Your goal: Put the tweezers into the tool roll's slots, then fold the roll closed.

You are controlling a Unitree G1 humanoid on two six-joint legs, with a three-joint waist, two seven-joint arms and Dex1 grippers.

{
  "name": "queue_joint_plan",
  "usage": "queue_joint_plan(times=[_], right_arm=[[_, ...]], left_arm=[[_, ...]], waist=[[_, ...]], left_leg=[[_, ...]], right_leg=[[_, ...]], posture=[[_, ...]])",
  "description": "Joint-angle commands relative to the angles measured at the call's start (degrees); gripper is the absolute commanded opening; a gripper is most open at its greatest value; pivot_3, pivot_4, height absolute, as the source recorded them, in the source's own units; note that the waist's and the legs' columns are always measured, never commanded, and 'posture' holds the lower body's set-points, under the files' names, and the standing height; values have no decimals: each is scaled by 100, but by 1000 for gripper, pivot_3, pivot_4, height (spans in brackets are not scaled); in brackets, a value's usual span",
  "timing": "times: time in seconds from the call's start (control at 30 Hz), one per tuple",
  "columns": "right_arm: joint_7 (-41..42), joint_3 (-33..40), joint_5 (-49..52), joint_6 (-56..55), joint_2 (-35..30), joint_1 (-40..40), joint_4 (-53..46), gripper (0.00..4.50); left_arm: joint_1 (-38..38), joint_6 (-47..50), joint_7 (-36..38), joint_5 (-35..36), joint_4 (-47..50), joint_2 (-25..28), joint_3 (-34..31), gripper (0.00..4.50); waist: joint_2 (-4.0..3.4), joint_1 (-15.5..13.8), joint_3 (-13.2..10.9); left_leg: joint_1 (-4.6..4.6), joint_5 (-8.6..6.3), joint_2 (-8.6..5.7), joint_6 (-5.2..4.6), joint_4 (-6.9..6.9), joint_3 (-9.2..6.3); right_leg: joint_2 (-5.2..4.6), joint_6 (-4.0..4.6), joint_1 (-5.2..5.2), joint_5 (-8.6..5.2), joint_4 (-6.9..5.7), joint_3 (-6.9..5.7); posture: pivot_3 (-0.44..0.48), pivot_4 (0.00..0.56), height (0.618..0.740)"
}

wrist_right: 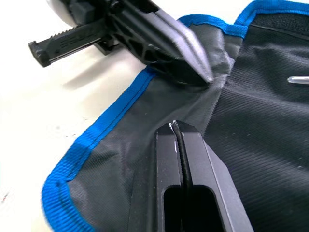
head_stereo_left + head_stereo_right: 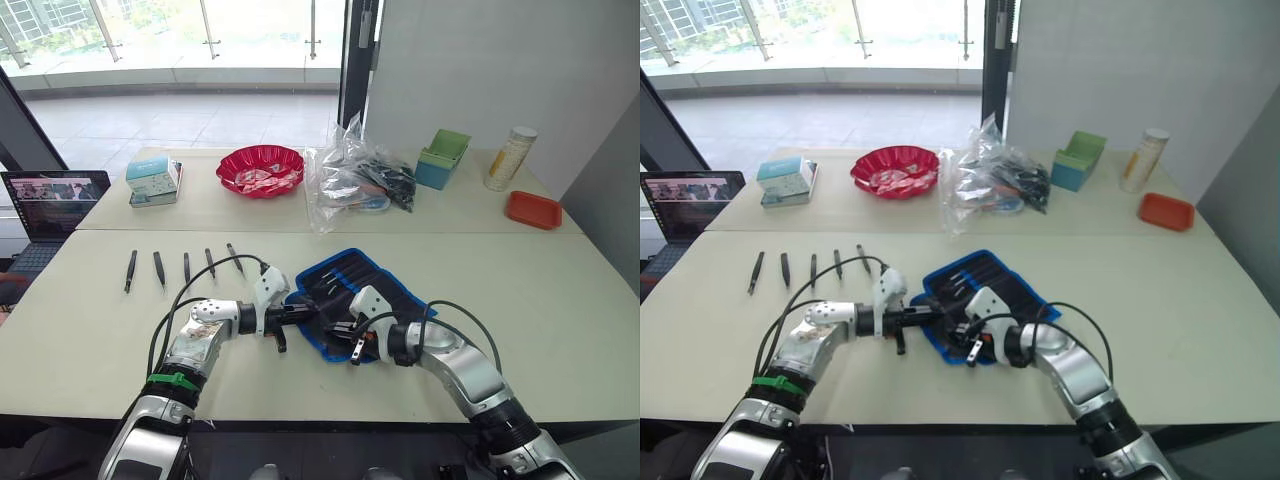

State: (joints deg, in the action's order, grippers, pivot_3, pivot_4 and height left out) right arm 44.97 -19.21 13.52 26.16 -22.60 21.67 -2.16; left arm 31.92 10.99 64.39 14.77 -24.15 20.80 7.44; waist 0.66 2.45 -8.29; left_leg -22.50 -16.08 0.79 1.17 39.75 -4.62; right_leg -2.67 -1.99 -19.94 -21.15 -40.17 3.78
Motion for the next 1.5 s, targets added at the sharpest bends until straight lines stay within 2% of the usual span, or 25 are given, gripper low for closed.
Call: queue_joint_plan(times=[0.03,0.3,0.43,0.63,0.73,0.83,1.03,1.17,1.27,1.33,1.43,1.5], right_arm=[[192,-208,-168,-84,-22,-212,261,0],[463,-318,-340,-547,22,-211,372,0],[646,-316,-265,-429,-33,-294,215,0],[1439,-485,215,621,-761,-864,-387,0],[1352,-633,-83,485,-880,-924,-249,0],[1233,-452,8,451,-798,-922,-291,0],[1201,296,872,991,-838,-930,-1308,0],[1104,1175,1976,1875,-938,-831,-2138,0],[906,1814,2686,2332,-952,-691,-2446,0],[776,2359,2972,2374,-1076,-605,-2507,0],[442,2867,3023,2328,-1205,-556,-2394,0],[180,2923,2478,2073,-1514,-664,-2253,0]], left_arm=[[290,1,-109,131,88,-110,-166,20],[567,-624,-692,-1166,-1258,-152,614,20],[527,-833,-871,-1402,-1618,-190,716,20],[413,-828,-1089,-1327,-1840,-305,555,20],[392,-854,-1029,-1213,-1784,-357,467,20],[335,-883,-818,-966,-1573,-389,295,20],[117,-786,-200,-4,-655,-265,-400,20],[250,-370,-148,660,-236,6,-1053,20],[306,58,-175,976,102,230,-1337,20],[170,532,-112,1177,586,581,-1477,20],[-110,919,-250,1334,1128,947,-1678,20],[-427,1006,-341,1335,1438,1186,-1795,20]], waist=[[0,2,0],[1,8,2],[0,-34,4],[1,-80,55],[1,-79,114],[-4,-74,122],[-6,-70,102],[-2,-75,70],[15,-92,56],[17,-109,53],[19,-107,49],[15,-107,46]], left_leg=[[0,0,0,0,0,0],[4,0,3,0,-4,5],[68,-3,2,-5,-15,-1],[143,-3,2,-4,-59,-1],[147,-3,5,-5,-81,0],[146,-3,4,-5,-83,1],[125,-3,5,-4,-88,-3],[23,6,3,9,-69,-8],[15,8,2,13,-65,-10],[17,8,1,12,-66,-11],[20,6,0,9,-77,-10],[23,4,2,6,-81,-10]], right_leg=[[0,0,0,0,1,0],[5,0,1,0,1,0],[3,0,77,-1,38,-1],[0,-1,179,-1,119,1],[2,-1,179,-1,128,1],[2,-1,179,-1,132,5],[2,-1,161,-1,133,4],[3,0,67,-1,107,3],[1,0,62,0,103,0],[0,0,63,0,108,0],[-1,0,64,0,110,0],[-1,0,63,0,110,0]], posture=[[0,150,740],[0,150,740],[0,150,740],[0,150,740],[0,150,740],[0,150,740],[0,150,740],[0,150,740],[0,150,740],[0,150,740],[0,150,740],[0,150,740]])
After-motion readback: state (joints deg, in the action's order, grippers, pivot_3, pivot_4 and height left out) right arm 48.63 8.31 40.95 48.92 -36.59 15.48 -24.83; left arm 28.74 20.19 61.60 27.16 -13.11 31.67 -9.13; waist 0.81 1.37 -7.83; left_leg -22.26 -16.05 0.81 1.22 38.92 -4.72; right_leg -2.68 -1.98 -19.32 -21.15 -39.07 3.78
